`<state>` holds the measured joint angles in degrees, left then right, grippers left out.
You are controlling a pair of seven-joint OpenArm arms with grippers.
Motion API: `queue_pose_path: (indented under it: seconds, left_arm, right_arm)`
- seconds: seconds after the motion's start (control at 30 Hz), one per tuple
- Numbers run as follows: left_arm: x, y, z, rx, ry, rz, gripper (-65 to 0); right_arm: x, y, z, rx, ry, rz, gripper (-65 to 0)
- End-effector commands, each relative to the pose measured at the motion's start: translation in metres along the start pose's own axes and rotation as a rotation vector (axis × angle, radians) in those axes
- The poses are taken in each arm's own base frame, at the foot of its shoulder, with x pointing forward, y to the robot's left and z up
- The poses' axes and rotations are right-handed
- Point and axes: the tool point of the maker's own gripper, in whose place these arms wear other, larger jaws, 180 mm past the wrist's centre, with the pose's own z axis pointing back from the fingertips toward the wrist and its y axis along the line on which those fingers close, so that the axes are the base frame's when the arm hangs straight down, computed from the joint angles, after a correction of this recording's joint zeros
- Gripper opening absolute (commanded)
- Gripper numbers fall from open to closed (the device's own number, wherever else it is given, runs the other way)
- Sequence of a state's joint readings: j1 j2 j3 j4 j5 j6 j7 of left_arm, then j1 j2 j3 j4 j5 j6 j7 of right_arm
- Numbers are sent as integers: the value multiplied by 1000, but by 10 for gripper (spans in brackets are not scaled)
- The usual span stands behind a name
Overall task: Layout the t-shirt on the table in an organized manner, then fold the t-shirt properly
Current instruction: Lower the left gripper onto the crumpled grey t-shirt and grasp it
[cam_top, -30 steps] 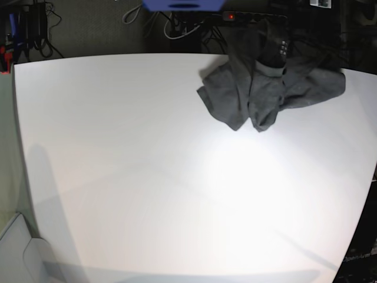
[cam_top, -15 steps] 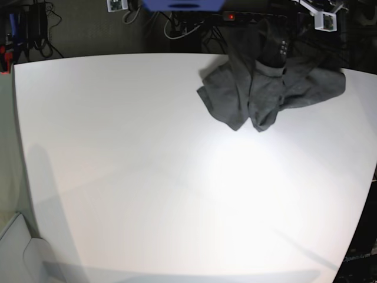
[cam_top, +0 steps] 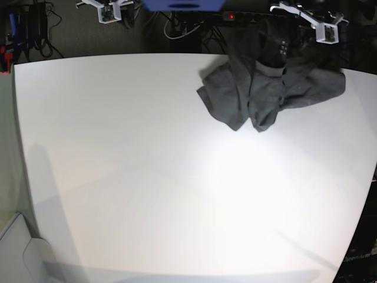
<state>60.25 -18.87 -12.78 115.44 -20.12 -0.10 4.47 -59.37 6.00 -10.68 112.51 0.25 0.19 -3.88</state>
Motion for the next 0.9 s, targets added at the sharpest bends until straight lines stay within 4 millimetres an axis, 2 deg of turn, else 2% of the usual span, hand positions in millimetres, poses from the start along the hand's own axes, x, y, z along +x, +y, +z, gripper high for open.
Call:
queue_pose_path:
  seconds: [0.0,0.13,0.17,0.3,0.37,0.53,0.7,0.87]
  left_arm:
    - [8,-1,2,-3,-28,0,-645]
    - [15,-1,-3,-5,-53,1,-626]
    - [16,-1,-4,-7,-58,0,-590]
    - [19,-3,-7,-11,-68,2,-350]
    - [21,-3,-8,-14,-75,2,-287]
    - [34,-4,-17,-17,-117,2,-284]
    - [46,-18,-28,-54,-154,14,-283]
    - [42,-35,-31,-100,-147,20,-282]
  right_arm:
    - [4,1,4,3,-20,2,-650]
    - [4,1,4,3,-19,2,-650]
    - [2,1,4,5,-8,1,-650]
    - [-4,1,3,5,30,2,-650]
    - [-4,1,2,4,31,3,-650]
    - [-3,1,1,4,29,3,-650]
    - [-4,1,2,4,31,3,-650]
    - [-4,1,2,4,31,3,-650]
